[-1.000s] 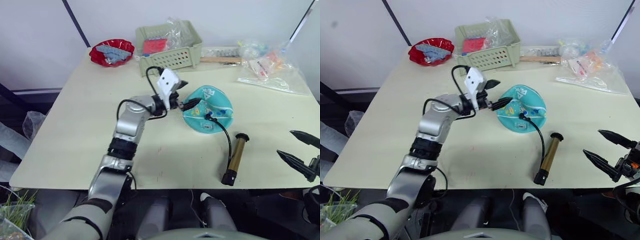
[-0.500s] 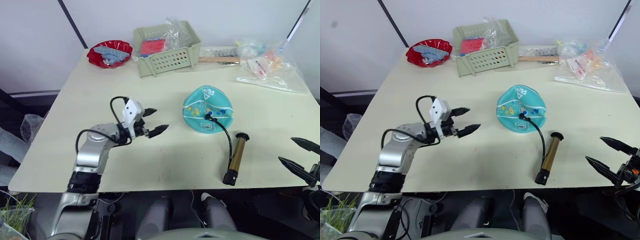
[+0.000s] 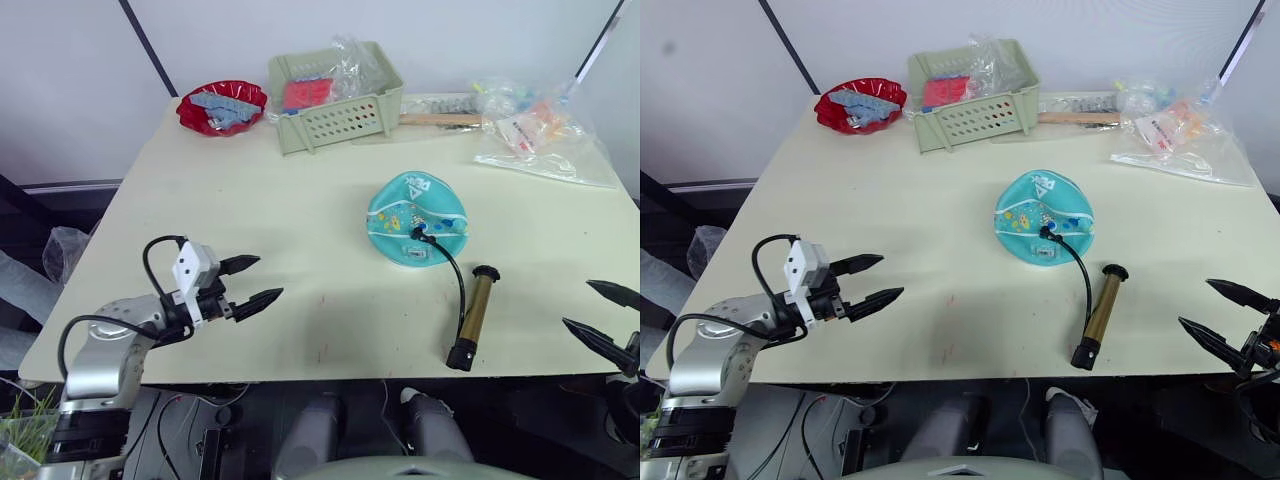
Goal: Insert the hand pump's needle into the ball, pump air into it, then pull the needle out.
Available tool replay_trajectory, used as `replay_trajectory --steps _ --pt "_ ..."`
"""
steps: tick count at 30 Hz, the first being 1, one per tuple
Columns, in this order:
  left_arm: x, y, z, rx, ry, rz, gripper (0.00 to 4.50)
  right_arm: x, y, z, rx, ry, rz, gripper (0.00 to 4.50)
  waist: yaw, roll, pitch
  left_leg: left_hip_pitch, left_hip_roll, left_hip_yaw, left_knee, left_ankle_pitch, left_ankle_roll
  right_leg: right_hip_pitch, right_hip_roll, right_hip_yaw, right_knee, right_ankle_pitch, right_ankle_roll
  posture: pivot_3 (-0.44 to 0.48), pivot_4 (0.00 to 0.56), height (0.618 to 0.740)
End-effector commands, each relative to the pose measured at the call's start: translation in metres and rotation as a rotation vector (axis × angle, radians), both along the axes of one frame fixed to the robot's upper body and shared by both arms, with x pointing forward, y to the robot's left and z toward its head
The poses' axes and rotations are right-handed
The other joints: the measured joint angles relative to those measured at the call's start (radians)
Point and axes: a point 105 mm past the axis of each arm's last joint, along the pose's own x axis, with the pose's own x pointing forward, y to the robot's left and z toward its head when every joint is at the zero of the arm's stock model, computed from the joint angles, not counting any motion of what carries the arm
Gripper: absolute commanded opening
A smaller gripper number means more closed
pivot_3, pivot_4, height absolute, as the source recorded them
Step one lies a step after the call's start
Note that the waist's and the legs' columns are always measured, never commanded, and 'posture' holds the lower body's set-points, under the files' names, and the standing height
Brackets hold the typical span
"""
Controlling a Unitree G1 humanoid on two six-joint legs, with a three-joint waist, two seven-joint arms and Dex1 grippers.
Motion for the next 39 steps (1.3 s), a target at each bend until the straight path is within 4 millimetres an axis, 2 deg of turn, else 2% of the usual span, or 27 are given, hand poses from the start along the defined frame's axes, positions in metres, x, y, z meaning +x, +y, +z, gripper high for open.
replay_trajectory --steps 1,6,13,24,28,31,39 --pt "-0.004 0.003 0.014 0.002 -0.042 -0.004 4.47 -0.004 -0.004 0.009 -0.028 -0.037 0.01 4.5 -0.001 0.0 0.0 0.0 0.0 0.0 0.0 0.0 0.0 0.0 0.0 0.0 0.0 0.0 0.0 0.0 0.15 0.74" --pt "-0.012 -0.01 0.006 0.01 -0.001 -0.047 4.47 -0.009 0.0 0.009 -0.008 -0.032 0.052 4.5 -0.001 0.0 0.0 0.0 0.0 0.0 0.001 0.0 0.0 0.0 0.0 0.0 0.0 0.0 0.0 0.0 0.15 0.74" --pt "-0.02 -0.062 0.003 0.001 0.037 -0.179 4.47 -0.019 0.008 0.012 0.03 -0.006 0.113 4.5 0.0 0.0 0.0 0.0 0.0 0.001 0.001 0.0 0.0 0.001 0.0 0.001 0.0 0.0 0.0 0.0 0.15 0.74" --pt "-0.02 -0.109 -0.008 0.057 0.126 -0.322 4.47 -0.024 0.017 0.013 0.019 -0.009 0.17 4.5 -0.001 0.001 -0.001 0.002 0.002 0.001 0.002 0.0 0.0 0.003 0.007 0.001 0.0 0.001 -0.001 0.0 0.15 0.74" --pt "-0.01 -0.153 -0.008 0.069 0.099 -0.439 4.47 -0.026 0.026 0.016 0.03 -0.022 0.198 4.5 0.004 0.001 -0.001 0.002 0.002 0.0 0.004 0.0 0.0 0.005 0.007 0.0 0.0 0.001 -0.001 0.0 0.15 0.74" --pt "-0.012 -0.179 -0.009 0.072 0.092 -0.512 4.47 -0.027 0.028 0.015 0.024 -0.023 0.201 4.5 0.0 0.001 -0.001 0.003 0.001 0.001 0.006 0.0 0.0 0.007 0.008 0.0 0.0 0.002 0.001 0.0 0.15 0.74" --pt "-0.007 -0.217 -0.014 0.097 0.116 -0.528 4.47 -0.03 0.028 0.013 0.017 -0.017 0.206 4.5 0.001 0.001 0.0 0.003 0.002 0.001 0.006 0.0 0.0 0.006 0.008 0.0 0.0 0.002 0.001 0.0 0.15 0.74"
